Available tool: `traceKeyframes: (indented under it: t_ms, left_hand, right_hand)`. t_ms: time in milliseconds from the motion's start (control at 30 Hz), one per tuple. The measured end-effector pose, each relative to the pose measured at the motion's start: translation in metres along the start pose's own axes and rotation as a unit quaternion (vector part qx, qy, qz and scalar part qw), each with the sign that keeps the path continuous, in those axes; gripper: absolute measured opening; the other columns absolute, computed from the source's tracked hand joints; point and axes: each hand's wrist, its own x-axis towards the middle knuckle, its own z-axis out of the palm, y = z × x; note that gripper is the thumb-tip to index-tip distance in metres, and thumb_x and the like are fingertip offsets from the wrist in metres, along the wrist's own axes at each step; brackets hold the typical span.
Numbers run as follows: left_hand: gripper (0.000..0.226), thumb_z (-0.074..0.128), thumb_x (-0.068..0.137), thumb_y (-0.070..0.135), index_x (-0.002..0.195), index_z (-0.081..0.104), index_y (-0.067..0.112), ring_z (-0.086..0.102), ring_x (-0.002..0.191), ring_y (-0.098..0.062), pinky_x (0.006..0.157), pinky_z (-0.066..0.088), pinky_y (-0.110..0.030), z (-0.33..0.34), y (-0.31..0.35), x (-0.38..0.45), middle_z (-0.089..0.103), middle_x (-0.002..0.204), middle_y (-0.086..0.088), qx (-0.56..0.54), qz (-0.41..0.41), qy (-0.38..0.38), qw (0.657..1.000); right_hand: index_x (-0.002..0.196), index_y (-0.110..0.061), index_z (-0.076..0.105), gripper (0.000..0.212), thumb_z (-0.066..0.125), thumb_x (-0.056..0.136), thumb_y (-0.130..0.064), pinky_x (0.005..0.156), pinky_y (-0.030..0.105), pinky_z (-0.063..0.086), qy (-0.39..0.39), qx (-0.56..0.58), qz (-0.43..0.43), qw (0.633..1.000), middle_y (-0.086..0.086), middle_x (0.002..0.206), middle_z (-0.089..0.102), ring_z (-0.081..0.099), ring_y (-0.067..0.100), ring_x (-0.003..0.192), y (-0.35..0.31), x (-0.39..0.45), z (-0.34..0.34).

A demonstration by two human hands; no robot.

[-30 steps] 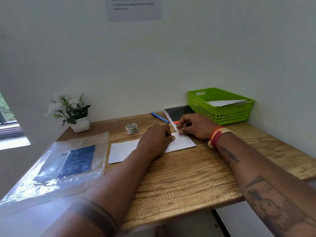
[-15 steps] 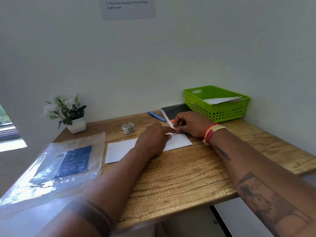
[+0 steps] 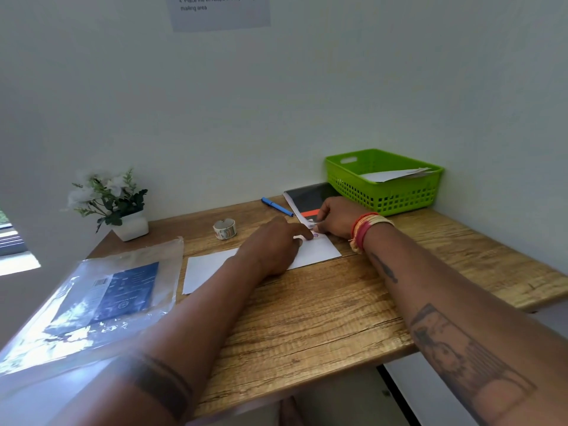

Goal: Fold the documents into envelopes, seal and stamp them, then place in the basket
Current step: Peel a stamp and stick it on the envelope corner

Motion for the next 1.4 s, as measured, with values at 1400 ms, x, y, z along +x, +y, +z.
traceKeyframes:
  t_ms: [1400]
  left_hand:
    - [0.038,0.051,0.101,0.046,0.131,0.065,0.028,0.051,0.126,-0.025,0.105,0.043,-0.045,0.006,0.0,-0.017,0.054,0.138,-0.003,0.063,-0.146,0.133,0.978]
  right_hand:
    - [0.095,-0.023,0.067,0.005,0.066,0.094,-0.019,0.083,0.027,0.041,0.025,0.063,0.01,0.998,-0.008,0.098,0.062,0.058,0.015,0.098,0.013,-0.006,-0.002]
